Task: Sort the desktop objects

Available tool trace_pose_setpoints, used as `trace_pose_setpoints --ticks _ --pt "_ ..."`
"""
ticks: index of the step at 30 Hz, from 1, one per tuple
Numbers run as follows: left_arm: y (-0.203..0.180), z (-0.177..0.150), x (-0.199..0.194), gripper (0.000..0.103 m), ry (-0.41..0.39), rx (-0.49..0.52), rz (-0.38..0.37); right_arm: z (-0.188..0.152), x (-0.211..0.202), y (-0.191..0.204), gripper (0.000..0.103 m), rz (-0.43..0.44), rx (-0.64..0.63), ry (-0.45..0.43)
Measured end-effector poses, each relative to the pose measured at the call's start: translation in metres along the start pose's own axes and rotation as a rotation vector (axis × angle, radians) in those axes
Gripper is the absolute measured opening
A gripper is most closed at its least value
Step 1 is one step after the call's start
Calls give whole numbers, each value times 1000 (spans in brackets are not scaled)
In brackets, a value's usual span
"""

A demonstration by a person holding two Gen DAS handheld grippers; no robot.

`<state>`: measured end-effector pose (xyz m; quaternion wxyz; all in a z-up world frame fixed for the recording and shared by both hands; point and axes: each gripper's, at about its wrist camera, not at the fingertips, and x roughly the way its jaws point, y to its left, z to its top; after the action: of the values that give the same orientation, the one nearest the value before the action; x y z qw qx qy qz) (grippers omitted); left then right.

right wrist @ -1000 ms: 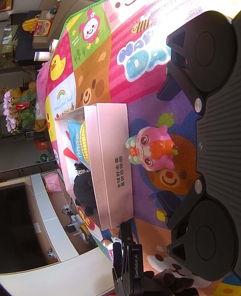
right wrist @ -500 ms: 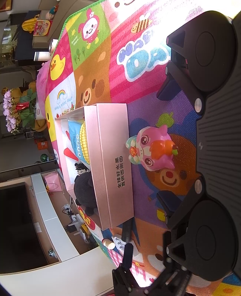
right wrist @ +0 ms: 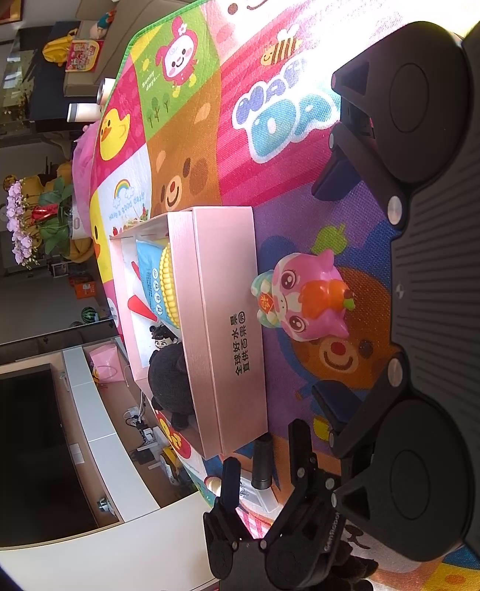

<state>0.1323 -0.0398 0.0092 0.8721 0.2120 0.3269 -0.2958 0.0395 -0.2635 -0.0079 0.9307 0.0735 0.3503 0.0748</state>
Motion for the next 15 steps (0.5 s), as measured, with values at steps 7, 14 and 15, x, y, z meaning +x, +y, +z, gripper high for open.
trace_pose_setpoints --ticks 7,14,15 --pt "-26 -27 -59 100 -65 -84 84 0 0 -2 103 12 13 -5" --pt "-16 -36 -48 101 -65 -521 254 0 0 -1 103 6 7 -3" --pt "-16 -35 -43 101 -52 -552 260 0 0 -1 103 7 8 -3"
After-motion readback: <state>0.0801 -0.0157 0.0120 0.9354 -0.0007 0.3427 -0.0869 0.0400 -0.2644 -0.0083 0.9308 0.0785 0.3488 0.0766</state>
